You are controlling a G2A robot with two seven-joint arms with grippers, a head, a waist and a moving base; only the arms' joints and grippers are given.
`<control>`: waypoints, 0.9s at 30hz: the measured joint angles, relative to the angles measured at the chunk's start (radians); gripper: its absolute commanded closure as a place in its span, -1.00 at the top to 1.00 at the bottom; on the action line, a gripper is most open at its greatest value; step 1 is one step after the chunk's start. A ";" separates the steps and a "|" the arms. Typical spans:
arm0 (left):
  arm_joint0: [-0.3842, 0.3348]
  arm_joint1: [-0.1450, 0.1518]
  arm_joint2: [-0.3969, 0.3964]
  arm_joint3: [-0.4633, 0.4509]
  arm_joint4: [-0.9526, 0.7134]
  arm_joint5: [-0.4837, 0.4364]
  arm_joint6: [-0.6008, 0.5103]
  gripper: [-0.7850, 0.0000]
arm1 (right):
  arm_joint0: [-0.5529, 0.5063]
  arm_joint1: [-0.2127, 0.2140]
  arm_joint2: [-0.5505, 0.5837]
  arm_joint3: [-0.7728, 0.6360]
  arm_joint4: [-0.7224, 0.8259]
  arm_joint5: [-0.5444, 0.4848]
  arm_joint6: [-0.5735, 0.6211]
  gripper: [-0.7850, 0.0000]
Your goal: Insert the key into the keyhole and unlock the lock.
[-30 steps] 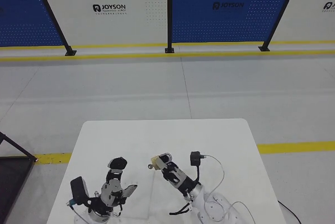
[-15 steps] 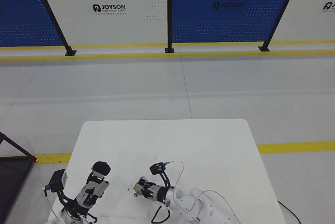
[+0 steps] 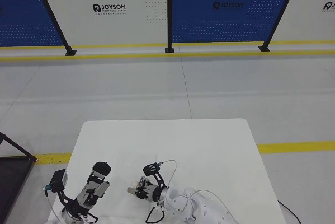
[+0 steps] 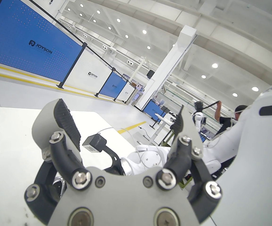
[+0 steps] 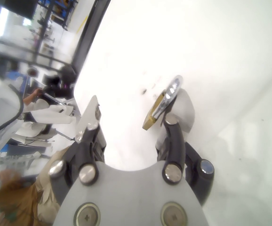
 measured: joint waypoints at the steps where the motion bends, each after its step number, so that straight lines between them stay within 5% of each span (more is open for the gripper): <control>1: 0.000 0.000 0.000 0.000 0.000 0.000 0.000 1.00 | -0.006 0.004 0.004 -0.018 -0.018 0.011 0.002 1.00; 10: 0.000 0.000 0.000 0.000 0.000 0.000 0.000 1.00 | -0.140 0.073 0.101 -0.321 -0.231 0.121 0.044 1.00; 17: 0.000 0.000 0.000 0.000 0.000 0.000 0.000 1.00 | -0.323 0.137 0.236 -0.625 -0.361 0.071 0.002 1.00; 27: 0.000 0.000 0.000 0.000 0.000 0.000 0.000 1.00 | -0.339 0.141 0.250 -0.645 -0.366 0.064 -0.015 1.00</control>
